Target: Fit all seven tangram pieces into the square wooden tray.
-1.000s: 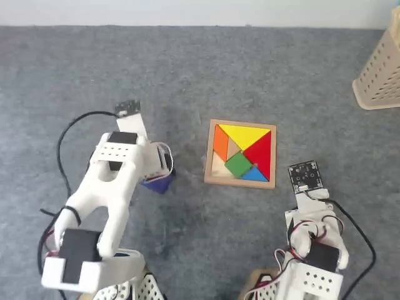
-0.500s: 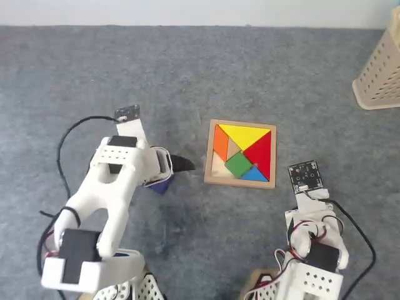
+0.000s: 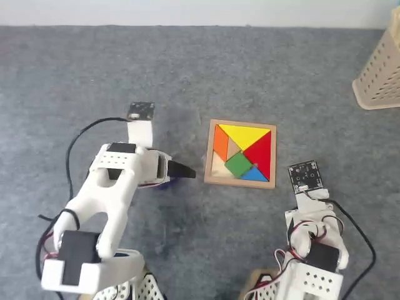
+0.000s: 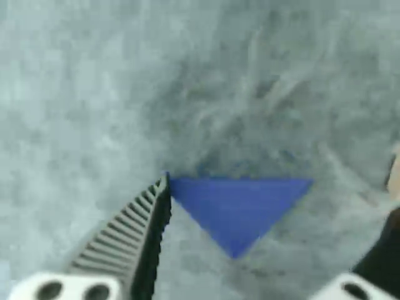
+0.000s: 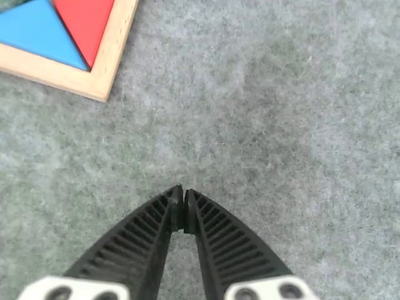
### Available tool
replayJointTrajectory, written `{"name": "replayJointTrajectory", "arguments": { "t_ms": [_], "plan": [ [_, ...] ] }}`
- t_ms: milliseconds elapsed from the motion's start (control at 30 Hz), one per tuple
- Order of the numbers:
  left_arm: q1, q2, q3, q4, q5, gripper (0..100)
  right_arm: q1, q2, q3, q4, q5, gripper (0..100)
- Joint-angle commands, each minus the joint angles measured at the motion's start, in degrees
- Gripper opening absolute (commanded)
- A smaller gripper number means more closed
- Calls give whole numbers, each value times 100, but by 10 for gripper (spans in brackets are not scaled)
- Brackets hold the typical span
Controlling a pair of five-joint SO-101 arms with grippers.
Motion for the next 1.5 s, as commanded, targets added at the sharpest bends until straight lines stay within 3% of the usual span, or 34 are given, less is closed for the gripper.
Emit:
{"name": "replayJointTrajectory", "arguments": {
  "t_ms": [0, 200, 400, 533, 633, 767, 833, 900, 1067, 1233, 1467],
  "plan": [
    [0, -185, -66, -387, -800, 485, 75, -84, 105, 57, 44, 8],
    [-9, -237, -198, -378, -1908, 485, 75, -84, 105, 57, 44, 8],
    [9, -255, -567, 1020, -2286, 389, 75, -84, 105, 57, 44, 8],
    [-97, -255, -1191, 1785, -1310, 312, 75, -84, 105, 57, 44, 8],
    [-185, -255, -1569, 2154, -396, 309, 75, -84, 105, 57, 44, 8],
    [35, -185, -1552, 2734, 1240, 309, 75, -84, 105, 57, 44, 8],
    [290, -185, -1393, 2769, 2110, 309, 75, -84, 105, 57, 44, 8],
    [352, -185, -1200, 2233, 2629, 309, 75, -84, 105, 57, 44, 8],
    [791, -193, -673, 1521, 2778, 309, 75, -84, 105, 57, 44, 8],
    [325, -193, -664, 1521, 3024, 306, 75, -84, 105, 57, 44, 8],
    [264, -193, -505, 1468, 3675, 308, 75, -84, 105, 57, 44, 8]
  ]
}}
